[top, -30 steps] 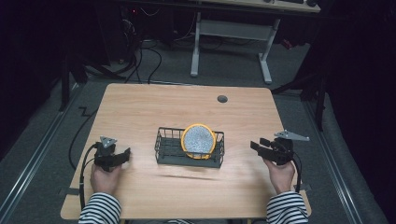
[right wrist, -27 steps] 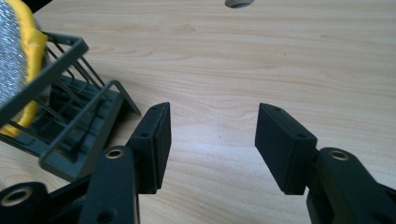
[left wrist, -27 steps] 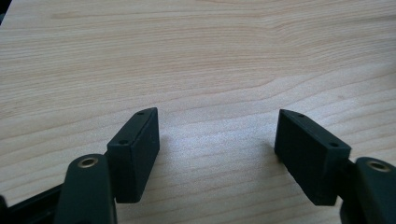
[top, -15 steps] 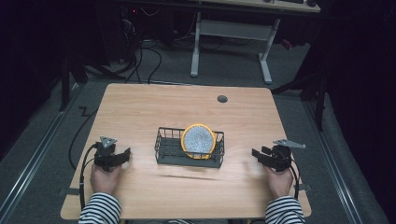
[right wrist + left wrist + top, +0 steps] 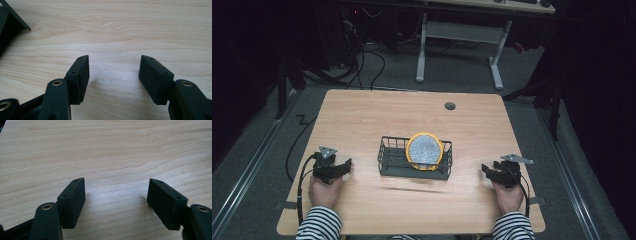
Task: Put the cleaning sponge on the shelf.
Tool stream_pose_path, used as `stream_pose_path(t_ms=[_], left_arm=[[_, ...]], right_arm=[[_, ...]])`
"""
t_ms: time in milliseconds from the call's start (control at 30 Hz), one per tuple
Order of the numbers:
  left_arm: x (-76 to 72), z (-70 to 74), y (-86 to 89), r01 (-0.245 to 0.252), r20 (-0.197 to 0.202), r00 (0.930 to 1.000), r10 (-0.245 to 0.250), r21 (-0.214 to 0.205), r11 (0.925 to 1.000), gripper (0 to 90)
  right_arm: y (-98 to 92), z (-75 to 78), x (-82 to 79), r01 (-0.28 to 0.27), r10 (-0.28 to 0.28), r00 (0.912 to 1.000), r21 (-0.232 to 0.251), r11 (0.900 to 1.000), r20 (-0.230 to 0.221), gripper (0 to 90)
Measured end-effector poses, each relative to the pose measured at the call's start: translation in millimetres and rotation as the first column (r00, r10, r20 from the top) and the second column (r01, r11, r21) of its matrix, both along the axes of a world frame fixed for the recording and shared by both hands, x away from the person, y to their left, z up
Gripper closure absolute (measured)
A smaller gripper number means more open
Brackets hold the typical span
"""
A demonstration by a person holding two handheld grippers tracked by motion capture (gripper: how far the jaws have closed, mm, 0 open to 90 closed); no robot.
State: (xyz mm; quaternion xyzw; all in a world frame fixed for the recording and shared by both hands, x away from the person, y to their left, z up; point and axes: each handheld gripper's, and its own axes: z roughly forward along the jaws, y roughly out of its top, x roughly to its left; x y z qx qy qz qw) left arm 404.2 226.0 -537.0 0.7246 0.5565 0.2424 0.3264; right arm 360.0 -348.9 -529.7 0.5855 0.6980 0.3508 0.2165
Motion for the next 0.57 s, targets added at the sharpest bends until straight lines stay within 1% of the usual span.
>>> stream_pose_path(t_ms=[67, 133, 167, 200, 233, 267, 300, 567], left_arm=[[0.0, 0.0, 0.0, 0.0, 0.0, 1.0, 0.0, 0.0, 1.0, 31.4], [-0.1, 0.0, 0.0, 0.0, 0.0, 1.0, 0.0, 0.0, 1.0, 31.4], [-0.1, 0.0, 0.0, 0.0, 0.0, 1.0, 0.0, 0.0, 1.0, 31.4], [-0.1, 0.0, 0.0, 0.0, 0.0, 1.0, 0.0, 0.0, 1.0, 31.4], [-0.2, 0.1, -0.1, 0.001, -0.001, 1.0, -0.001, 0.0, 1.0, 31.4], [-0.3, 0.1, -0.1, 0.001, -0.001, 1.0, -0.001, 0.0, 1.0, 31.3], [-0.3, 0.1, -0.2, 0.001, -0.001, 1.0, -0.001, 0.0, 1.0, 31.3], [-0.5, 0.0, -0.4, 0.001, -0.001, 1.0, -0.001, 0.001, 1.0, 31.5]], right_arm=[[0.3, 0.1, -0.5, 0.007, -0.007, 1.0, 0.004, 1.0, -0.003, 41.5], [1.8, 0.2, -0.9, 0.001, -0.001, 1.0, -0.015, 0.9999, -0.004, 40.7], [5.5, -0.1, -1.2, -0.013, 0.014, 0.9999, -0.069, 0.9975, 0.001, 40.4], [5.5, -0.1, -1.2, -0.013, 0.014, 0.9999, -0.069, 0.9975, 0.001, 40.4], [10.9, -0.4, -2.0, -0.021, 0.022, 0.9998, -0.131, 0.9911, 0.002, 39.6], [11.8, -0.4, -2.5, -0.023, 0.024, 0.9997, -0.139, 0.99, 0.005, 39.4], [10.9, -0.4, -2.3, -0.02, 0.02, 0.9998, -0.127, 0.9917, 0.002, 39.3], [11.2, -0.4, -2.4, -0.02, 0.02, 0.9998, -0.131, 0.9912, 0.002, 38.9]])
